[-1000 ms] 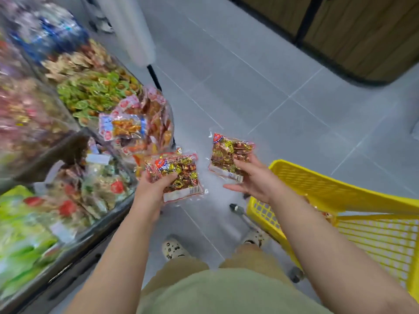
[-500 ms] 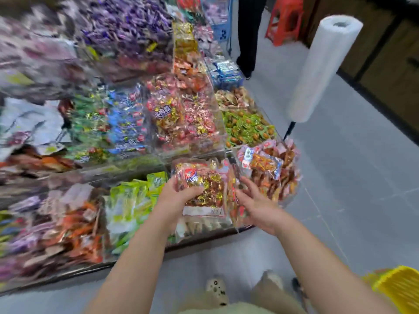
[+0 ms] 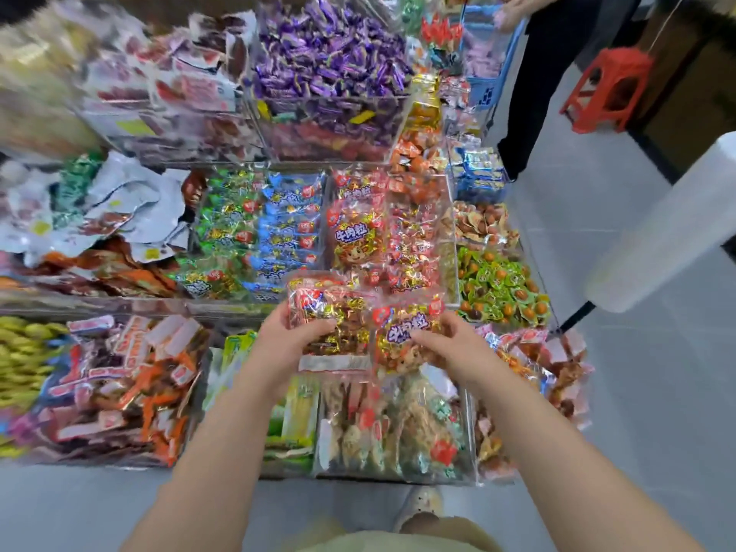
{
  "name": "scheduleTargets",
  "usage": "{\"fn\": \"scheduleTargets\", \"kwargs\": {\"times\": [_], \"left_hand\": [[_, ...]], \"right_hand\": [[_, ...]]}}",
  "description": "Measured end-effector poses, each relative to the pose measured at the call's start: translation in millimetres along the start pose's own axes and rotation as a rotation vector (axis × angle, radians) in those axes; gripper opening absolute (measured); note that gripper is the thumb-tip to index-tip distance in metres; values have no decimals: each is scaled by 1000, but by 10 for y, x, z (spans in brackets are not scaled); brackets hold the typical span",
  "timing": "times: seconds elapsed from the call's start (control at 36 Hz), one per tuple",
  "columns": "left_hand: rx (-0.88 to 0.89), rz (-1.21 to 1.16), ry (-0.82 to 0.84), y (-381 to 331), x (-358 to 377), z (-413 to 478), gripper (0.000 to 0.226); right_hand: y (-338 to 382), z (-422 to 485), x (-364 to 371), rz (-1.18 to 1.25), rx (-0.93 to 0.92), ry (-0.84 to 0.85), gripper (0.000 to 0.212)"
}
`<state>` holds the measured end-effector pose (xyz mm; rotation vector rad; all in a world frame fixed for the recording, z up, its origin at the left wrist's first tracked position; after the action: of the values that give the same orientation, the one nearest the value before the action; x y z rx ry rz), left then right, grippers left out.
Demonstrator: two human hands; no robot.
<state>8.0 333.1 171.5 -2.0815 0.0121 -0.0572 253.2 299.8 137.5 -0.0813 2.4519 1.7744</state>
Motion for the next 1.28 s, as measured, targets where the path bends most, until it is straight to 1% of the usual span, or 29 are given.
{"fn": "scheduleTargets", "kwargs": {"times": [0.03,0.06,0.08,0.11,0.17,0.19,0.22,0.28,0.33,0.44,0.5,0.58,0.67,0.75,0.81,0.86,0.89,0.94,0.97,1.0,1.03,1.08,1.11,1.14,1.17,1.19,1.22,1.25,1.28], "left_hand": [[9,-31,-39,-39,-60,50,39],[18,-68,-78,-71,-120,95,40],[27,-105,-113,-96,-177,130,39],[34,-143,-145,-112,-235,162,38],[44,-197,-204,-133,-340,206,37],[45,-212,-228,-137,-389,225,40],[42,-224,-244,-143,-428,236,46],[37,-250,-255,-153,-505,270,62],[27,-280,-256,-176,-569,309,69],[38,-276,-205,-281,-637,424,50],[43,-257,-160,-338,-665,495,46],[29,-236,-125,-386,-720,600,49],[9,-228,-76,-425,-723,684,53],[-5,-248,-37,-460,-686,757,57],[-17,-251,-23,-491,-643,809,48],[-27,-240,-3,-520,-588,858,36],[-33,-236,13,-537,-555,878,36],[-45,-230,49,-566,-484,900,45],[-50,-224,61,-573,-451,913,49],[-52,-213,70,-578,-421,923,49],[-50,-202,76,-580,-395,933,46],[-44,-199,90,-577,-342,947,41],[-46,-201,97,-570,-314,949,43],[-50,-202,104,-563,-282,948,48],[-52,-203,111,-560,-242,946,56],[-44,-196,117,-559,-203,945,64],[-27,-180,121,-560,-159,946,69],[-5,-163,116,-563,-121,944,69],[8,-151,101,-564,-93,942,64]], "right_hand": [[31,100,-39,129,-1,-37,32],[65,204,-87,211,-8,-76,25],[108,302,-126,238,-16,-101,25],[158,401,-151,218,-27,-112,33],[248,613,-164,78,-28,-134,68],[292,718,-135,-6,-12,-147,82],[334,830,-84,-70,-5,-159,88],[413,1053,79,-112,-13,-169,88],[464,1270,283,-107,-31,-157,83],[474,1592,572,-172,-67,-208,74],[433,1720,642,-304,-47,-232,78],[391,1791,625,-588,18,-258,93],[362,1816,560,-719,40,-241,93],[296,1800,514,-668,109,-183,82],[285,1758,493,-545,128,-197,77],[290,1705,468,-464,153,-221,85],[298,1676,456,-444,159,-228,92],[328,1617,427,-377,157,-243,96],[359,1566,408,-335,143,-265,93],[404,1501,380,-302,112,-305,84],[463,1412,345,-274,59,-361,69],[634,1201,305,-228,-79,-462,27],[697,1121,324,-180,-117,-443,18],[743,1058,376,-109,-121,-362,17],[769,1015,461,-20,-99,-232,18],[796,975,561,22,-77,-93,25],[821,945,644,-11,-79,19,35],[844,925,707,-79,-97,77,41],[856,919,736,-143,-117,82,42]]}}
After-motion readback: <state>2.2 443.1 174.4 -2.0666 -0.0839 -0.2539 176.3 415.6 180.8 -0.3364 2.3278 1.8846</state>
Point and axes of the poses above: each hand's wrist, its own z-axis towards the middle knuckle, its own x-axis out of the palm, y = z × x, the point moved 4 cm from there along z, towards the middle knuckle, and after that the axes turned 8 degrees about -x, right-handed, at the moved point
